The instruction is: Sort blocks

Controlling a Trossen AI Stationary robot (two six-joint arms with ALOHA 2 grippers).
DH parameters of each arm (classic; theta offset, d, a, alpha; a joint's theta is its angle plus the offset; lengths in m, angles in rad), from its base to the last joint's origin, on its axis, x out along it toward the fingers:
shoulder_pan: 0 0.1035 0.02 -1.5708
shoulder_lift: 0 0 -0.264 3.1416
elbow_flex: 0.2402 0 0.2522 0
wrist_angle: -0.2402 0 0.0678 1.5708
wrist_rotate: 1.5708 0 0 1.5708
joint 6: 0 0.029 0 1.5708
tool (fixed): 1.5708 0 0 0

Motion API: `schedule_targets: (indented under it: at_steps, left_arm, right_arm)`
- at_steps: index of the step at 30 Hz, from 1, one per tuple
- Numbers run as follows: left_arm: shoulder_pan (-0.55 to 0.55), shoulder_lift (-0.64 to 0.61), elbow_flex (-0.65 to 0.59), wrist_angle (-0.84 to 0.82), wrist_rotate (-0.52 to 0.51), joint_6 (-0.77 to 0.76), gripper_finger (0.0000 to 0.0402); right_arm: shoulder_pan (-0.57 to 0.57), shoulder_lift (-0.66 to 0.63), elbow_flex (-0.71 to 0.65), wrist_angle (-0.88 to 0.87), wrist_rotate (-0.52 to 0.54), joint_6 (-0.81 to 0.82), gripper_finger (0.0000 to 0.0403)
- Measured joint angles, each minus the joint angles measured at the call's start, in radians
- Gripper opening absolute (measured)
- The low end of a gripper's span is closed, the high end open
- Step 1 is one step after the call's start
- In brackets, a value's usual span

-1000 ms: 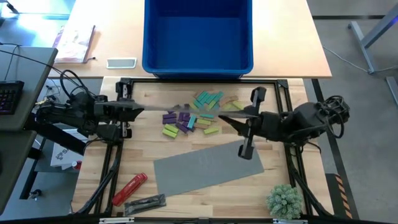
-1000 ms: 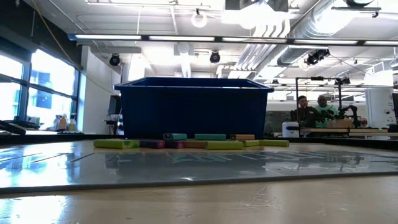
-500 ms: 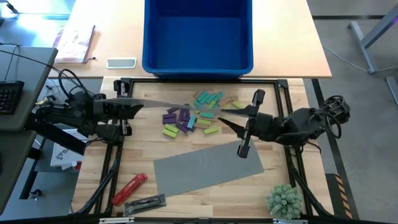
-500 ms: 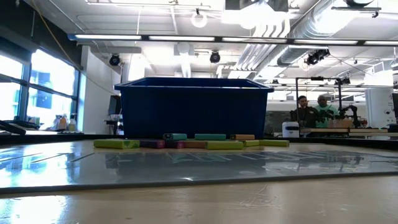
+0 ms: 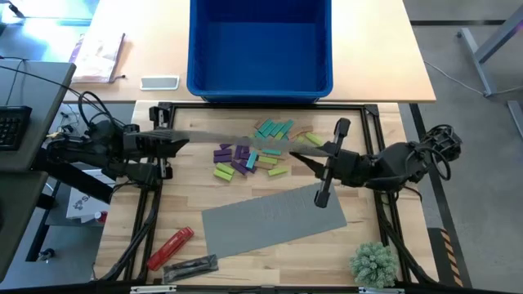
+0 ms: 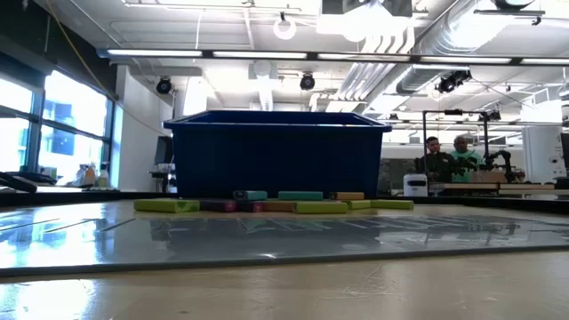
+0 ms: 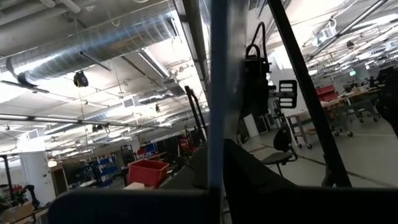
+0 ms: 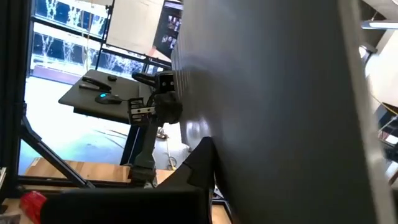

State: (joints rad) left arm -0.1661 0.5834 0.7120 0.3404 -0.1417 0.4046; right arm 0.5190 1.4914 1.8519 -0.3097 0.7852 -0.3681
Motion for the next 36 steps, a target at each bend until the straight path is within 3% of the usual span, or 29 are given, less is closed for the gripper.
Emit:
schedule_targets:
  at_steps: [4,9,14,18,25,36]
  left_arm:
    - [0.000,0.000,0.000,-0.045,-0.025,-0.007,0.0011]
    - [0.001,-0.019,0.000,-0.154,-0.078,-0.007,0.0061]
    - [0.001,-0.054,0.000,-0.298,-0.145,-0.010,0.0122]
    - [0.001,-0.064,0.000,-0.372,-0.137,-0.009,0.0151]
    - [0.000,-0.068,0.000,-0.461,-0.154,-0.011,0.0163]
    - [0.000,0.057,0.000,-0.481,-0.011,-0.116,0.0163]
  right_arm:
    - [-0.002,0.000,0.000,-0.004,0.001,0.003,0.0005]
    - [0.006,-0.011,0.000,-0.041,0.039,0.016,0.0002]
    - [0.005,-0.047,0.000,-0.176,0.047,0.147,0.0001]
    - [-0.006,-0.057,0.000,-0.323,0.036,0.279,0.0001]
    - [-0.015,-0.059,0.000,-0.533,-0.030,0.493,0.0000]
    - [-0.015,-0.043,-0.002,-0.644,-0.118,0.604,0.0000]
